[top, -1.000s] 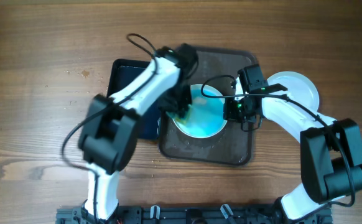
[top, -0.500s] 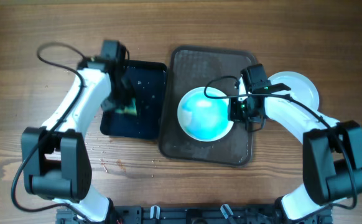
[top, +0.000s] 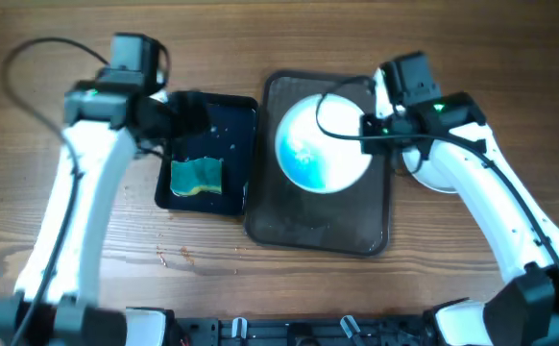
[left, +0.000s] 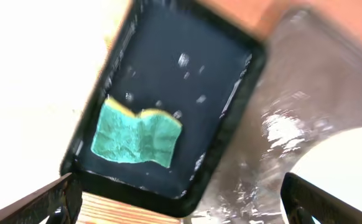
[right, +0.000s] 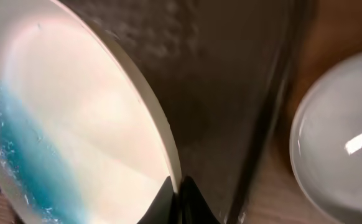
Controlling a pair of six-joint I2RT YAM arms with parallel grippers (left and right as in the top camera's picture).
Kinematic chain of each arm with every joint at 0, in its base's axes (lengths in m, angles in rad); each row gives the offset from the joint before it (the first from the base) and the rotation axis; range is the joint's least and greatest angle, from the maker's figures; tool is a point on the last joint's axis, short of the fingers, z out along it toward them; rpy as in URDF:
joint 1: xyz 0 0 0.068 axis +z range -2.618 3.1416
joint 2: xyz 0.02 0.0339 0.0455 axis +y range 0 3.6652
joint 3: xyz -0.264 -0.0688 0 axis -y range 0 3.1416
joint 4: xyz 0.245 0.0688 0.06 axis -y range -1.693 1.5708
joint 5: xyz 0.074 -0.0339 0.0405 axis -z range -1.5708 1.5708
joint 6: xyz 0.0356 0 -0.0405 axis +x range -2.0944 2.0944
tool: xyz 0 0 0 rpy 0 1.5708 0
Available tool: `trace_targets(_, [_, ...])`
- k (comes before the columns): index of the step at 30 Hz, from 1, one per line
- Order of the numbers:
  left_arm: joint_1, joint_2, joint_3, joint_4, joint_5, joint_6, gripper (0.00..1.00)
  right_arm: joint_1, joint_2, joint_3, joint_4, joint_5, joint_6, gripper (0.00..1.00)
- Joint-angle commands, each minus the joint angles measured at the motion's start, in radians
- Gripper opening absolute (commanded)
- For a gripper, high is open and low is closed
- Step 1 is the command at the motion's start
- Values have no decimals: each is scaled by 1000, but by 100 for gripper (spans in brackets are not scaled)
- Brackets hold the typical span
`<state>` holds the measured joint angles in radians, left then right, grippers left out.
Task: Clean dirty plates on tray and stack at the side
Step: 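Lift the cleaned plate with the right gripper and stack it on the side plates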
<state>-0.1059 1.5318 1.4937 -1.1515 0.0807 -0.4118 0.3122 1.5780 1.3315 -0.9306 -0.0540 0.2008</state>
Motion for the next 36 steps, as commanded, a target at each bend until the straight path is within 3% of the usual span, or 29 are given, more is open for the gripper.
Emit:
trace_targets(1, [51,-121,79,-42,13,3,100,116,70,109,34,33,37,4])
trace_targets(4, [70,-227,81,-47,12,1,100,245,190,202,121,95,65,4])
trace_targets(8, [70,-315,81,-70,12,1,100,388,254,222,277,466,55,4])
trace_targets(13, [70,-346,81,-133,12,1,100,544,254,222,410,788,-183,4])
trace_targets(18, [70,-344,81,-133,12,1,100,649,254,222,452,1067,-290,4])
trace_targets(27, [70,-344,81,-133,12,1,100,751,254,222,621,1260,-502,4])
trace_targets(36, [70,-344,81,-133,12,1,100,756,254,222,640,1260,-514,4])
